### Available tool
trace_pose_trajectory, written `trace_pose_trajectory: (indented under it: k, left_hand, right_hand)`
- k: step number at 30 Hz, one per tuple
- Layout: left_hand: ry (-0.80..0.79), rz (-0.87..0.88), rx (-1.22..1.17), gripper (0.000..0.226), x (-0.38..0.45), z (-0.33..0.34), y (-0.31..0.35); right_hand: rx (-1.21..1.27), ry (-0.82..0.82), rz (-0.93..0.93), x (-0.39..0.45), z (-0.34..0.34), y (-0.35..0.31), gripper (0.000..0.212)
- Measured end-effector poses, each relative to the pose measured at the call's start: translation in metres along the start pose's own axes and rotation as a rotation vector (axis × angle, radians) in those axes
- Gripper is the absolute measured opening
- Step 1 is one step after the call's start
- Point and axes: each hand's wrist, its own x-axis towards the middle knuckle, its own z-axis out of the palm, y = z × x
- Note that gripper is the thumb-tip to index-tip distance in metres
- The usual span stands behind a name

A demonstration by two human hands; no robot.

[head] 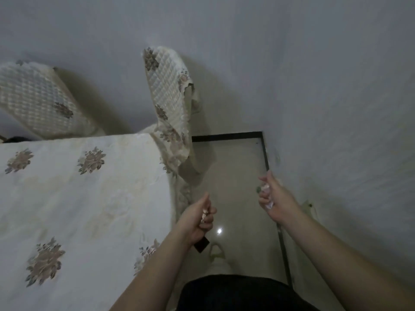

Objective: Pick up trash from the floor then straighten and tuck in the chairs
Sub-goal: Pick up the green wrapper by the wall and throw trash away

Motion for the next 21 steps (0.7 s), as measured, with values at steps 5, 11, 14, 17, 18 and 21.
trace_pose_trajectory:
  k: [5, 11, 14, 17, 18, 21]
  left_hand:
    - [-0.250, 0.050, 0.007, 0.023, 0.059, 0.043, 0.033]
    - [-0.362, -0.065, 0.099, 0.017, 0.136, 0.083, 0.086]
    - [-0.362, -0.092, 0.223, 0.019, 0.174, 0.097, 0.111]
    - [-0.315, -0.122, 0.345, 0.021, 0.214, 0.106, 0.125]
    - [-0.292, -0.132, 0.372, 0.022, 0.225, 0.110, 0.128]
    - [-0.183, -0.136, 0.434, 0.024, 0.256, 0.124, 0.128]
  right_hand:
    - [0.076, 0.072, 0.031, 0.031, -0.017, -0.030, 0.036]
    - [0.119, 0.160, 0.009, 0.069, -0.014, -0.065, 0.039]
    - [0.162, 0.204, -0.006, 0.088, -0.009, -0.077, 0.040]
    - [0.212, 0.255, -0.035, 0.108, -0.002, -0.090, 0.040]
    - [0.215, 0.265, -0.037, 0.113, -0.001, -0.094, 0.040]
    - [0.199, 0.287, -0.021, 0.131, -0.002, -0.104, 0.039]
